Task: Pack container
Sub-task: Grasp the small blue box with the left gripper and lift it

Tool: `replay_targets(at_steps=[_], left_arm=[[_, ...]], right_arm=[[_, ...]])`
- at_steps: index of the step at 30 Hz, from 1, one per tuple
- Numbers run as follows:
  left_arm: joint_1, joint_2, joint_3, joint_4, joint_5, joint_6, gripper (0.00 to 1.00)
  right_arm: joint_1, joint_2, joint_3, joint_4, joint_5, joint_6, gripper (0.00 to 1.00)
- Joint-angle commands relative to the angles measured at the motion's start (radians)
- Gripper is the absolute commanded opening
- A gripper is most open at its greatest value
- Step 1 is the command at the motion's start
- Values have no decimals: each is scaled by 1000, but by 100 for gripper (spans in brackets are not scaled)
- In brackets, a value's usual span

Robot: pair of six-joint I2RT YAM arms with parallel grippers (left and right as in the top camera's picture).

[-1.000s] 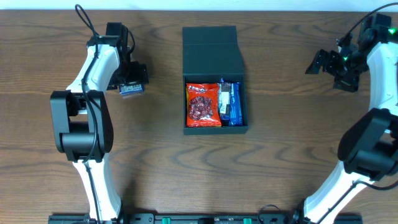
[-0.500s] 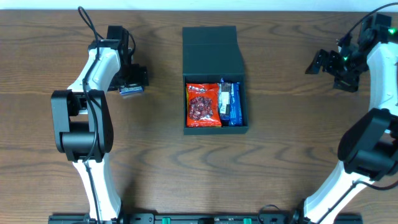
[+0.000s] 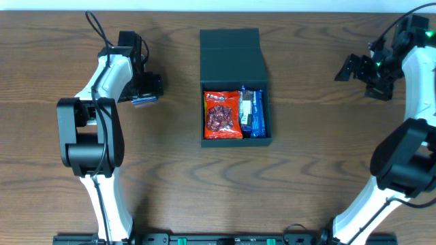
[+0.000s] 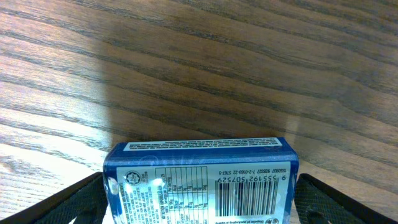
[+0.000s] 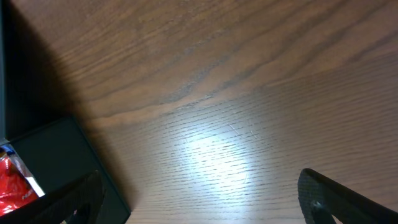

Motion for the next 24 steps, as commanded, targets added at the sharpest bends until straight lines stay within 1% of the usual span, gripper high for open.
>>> replay_targets(at_steps=[1,3,5,6,8,14,17,18,20,24], left_arm=[[4,10,-18,5,-15,-15,95],[4,10,-18,5,-15,-15,96],[3,10,-18,5,-15,-16,100],[3,10,-18,4,-15,-19,93],[3,10,-18,5,-15,-23,86],[3,10,-18,4,-15,-23,77],[3,10,-18,3,-14,-23,69],[3,10,-18,3,-14,-26,69],[3,10,-17,3,-11,-30,65],[3,9,0,-12,16,-31,56]], right_arm=[[8,3,17,1,2,2,99],[8,3,17,1,2,2,99],[8,3,17,1,2,6,99],[8,3,17,2,2,10,99],[8,3,17,1,2,12,99],[8,3,17,1,2,12,99],[8,3,17,1,2,13,99],[8,3,17,1,2,13,99],[8,3,17,1,2,13,99],[8,3,17,2,2,12,99]])
